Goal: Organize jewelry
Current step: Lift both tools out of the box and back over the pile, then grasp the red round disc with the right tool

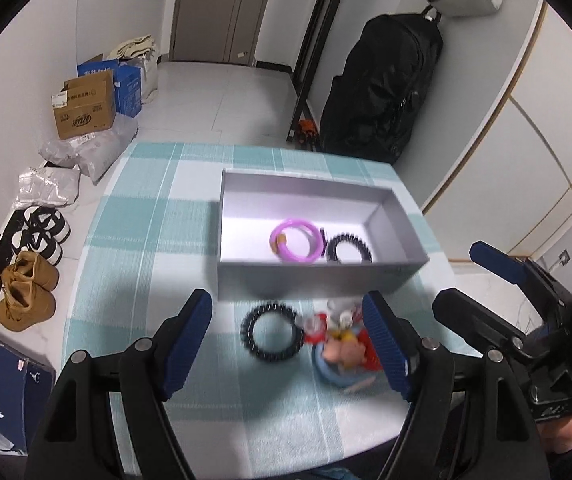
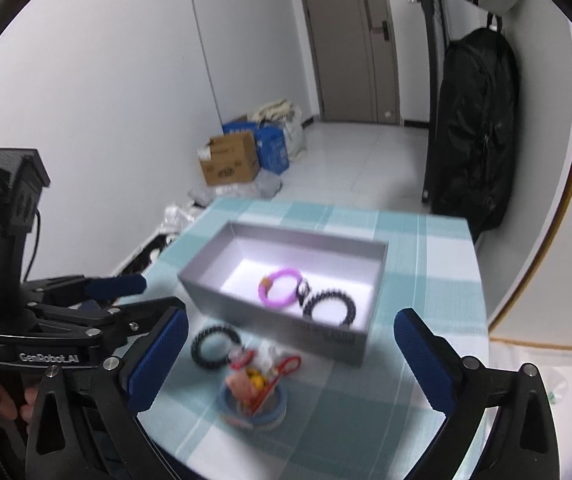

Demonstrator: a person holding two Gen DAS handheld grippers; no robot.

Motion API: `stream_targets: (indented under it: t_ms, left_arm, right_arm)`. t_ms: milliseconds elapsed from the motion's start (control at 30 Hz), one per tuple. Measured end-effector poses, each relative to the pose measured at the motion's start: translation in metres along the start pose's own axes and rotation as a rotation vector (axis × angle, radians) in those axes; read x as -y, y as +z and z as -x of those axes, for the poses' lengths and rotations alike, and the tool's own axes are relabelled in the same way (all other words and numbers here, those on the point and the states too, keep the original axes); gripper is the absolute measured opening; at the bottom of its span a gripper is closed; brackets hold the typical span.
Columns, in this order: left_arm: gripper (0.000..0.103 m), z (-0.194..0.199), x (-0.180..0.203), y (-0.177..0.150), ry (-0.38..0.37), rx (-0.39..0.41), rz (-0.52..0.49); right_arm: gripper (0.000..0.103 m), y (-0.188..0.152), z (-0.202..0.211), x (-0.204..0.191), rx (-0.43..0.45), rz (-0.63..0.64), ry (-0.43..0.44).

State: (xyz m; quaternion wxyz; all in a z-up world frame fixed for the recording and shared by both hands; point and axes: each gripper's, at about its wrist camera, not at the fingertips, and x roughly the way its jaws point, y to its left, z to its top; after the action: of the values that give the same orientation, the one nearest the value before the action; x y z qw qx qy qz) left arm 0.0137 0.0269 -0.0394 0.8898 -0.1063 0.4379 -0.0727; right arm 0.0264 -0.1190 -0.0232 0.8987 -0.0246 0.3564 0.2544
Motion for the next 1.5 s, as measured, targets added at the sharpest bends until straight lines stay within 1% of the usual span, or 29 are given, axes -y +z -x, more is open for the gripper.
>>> stream_targets:
  t_ms: [100, 167, 233, 367, 400, 467, 567, 667, 700, 733, 800, 833, 867, 933, 967, 1033, 1133, 1167, 1233, 1367, 1400, 1433, 1500]
  left_arm:
    - [0.074, -0.002, -0.008, -0.006, 0.006, -0.038, 0.044]
    - [0.074, -0.005, -0.013, -0.01, -0.009, -0.062, 0.071]
    - [0.074, -0.006, -0.018, -0.013, -0.009, -0.078, 0.09]
    - [0.074, -0.01, -0.019, -0.02, 0.013, -0.105, 0.076]
    - [0.074, -0.011, -0.018, -0.022, 0.011, -0.115, 0.07]
    - [0.074, -0.014, -0.016, -0.024, 0.009, -0.143, 0.057]
    - [0.074, -0.015, -0.014, -0.028, 0.006, -0.17, 0.047]
    - [0.074, -0.014, -0.01, -0.028, 0.011, -0.171, 0.028]
    - [0.074, -0.014, -0.009, -0.028, 0.015, -0.17, 0.022]
    - [0.074, -0.014, -0.009, -0.027, 0.016, -0.171, 0.021]
    - [0.074, -0.017, -0.012, -0.029, 0.018, -0.185, 0.03]
    - [0.074, -0.019, -0.013, -0.029, 0.015, -0.193, 0.037]
    - [0.074, -0.02, -0.014, -0.029, 0.01, -0.201, 0.043]
    - [0.074, -0.022, -0.016, -0.029, 0.013, -0.208, 0.052]
    - [0.074, -0.022, -0.017, -0.029, 0.022, -0.212, 0.052]
    - [0.074, -0.025, -0.019, -0.029, 0.032, -0.222, 0.053]
    - [0.074, -0.025, -0.021, -0.028, 0.048, -0.226, 0.056]
    - [0.074, -0.025, -0.021, -0.028, 0.048, -0.228, 0.058]
    - [0.074, -0.026, -0.023, -0.028, 0.037, -0.233, 0.068]
    - [0.074, -0.029, -0.023, -0.028, 0.042, -0.246, 0.075]
    - [0.074, -0.03, -0.022, -0.028, 0.044, -0.25, 0.074]
    - [0.074, -0.03, -0.022, -0.028, 0.043, -0.252, 0.072]
    - [0.074, -0.03, -0.02, -0.027, 0.042, -0.251, 0.06]
  right_arm:
    - [0.103, -0.007, -0.001, -0.001, -0.034, -0.007, 0.001]
    - [0.103, -0.012, -0.002, -0.001, -0.064, -0.019, 0.003]
    - [0.103, -0.019, -0.003, -0.002, -0.096, -0.019, -0.002]
    - [0.103, -0.029, -0.005, -0.01, -0.134, 0.059, -0.06]
    - [0.103, -0.032, -0.007, -0.011, -0.147, 0.073, -0.066]
    - [0.102, -0.037, -0.01, -0.01, -0.179, 0.077, -0.052]
    - [0.102, -0.043, -0.02, -0.002, -0.249, 0.027, -0.037]
    - [0.102, -0.048, -0.03, 0.01, -0.32, -0.071, 0.008]
    - [0.099, -0.047, -0.031, 0.012, -0.326, -0.094, 0.023]
    - [0.092, -0.047, -0.032, 0.014, -0.328, -0.111, 0.037]
    - [0.083, -0.046, -0.033, 0.016, -0.329, -0.128, 0.052]
    - [0.079, -0.046, -0.033, 0.016, -0.33, -0.132, 0.056]
    - [0.077, -0.046, -0.034, 0.015, -0.331, -0.134, 0.059]
    - [0.067, -0.046, -0.037, 0.012, -0.335, -0.126, 0.063]
    - [0.065, -0.045, -0.037, 0.011, -0.333, -0.122, 0.06]
    - [0.056, -0.042, -0.039, 0.008, -0.331, -0.106, 0.051]
    - [0.046, -0.041, -0.043, 0.004, -0.331, -0.086, 0.056]
    - [0.043, -0.04, -0.043, 0.004, -0.331, -0.088, 0.062]
    - [0.035, -0.039, -0.044, 0.004, -0.327, -0.091, 0.074]
    - [0.033, -0.033, -0.042, 0.002, -0.287, -0.077, 0.075]
    - [0.031, -0.032, -0.043, 0.002, -0.286, -0.076, 0.081]
    - [0.024, -0.032, -0.044, 0.001, -0.292, -0.077, 0.085]
    - [0.016, -0.032, -0.048, 0.0, -0.306, -0.078, 0.093]
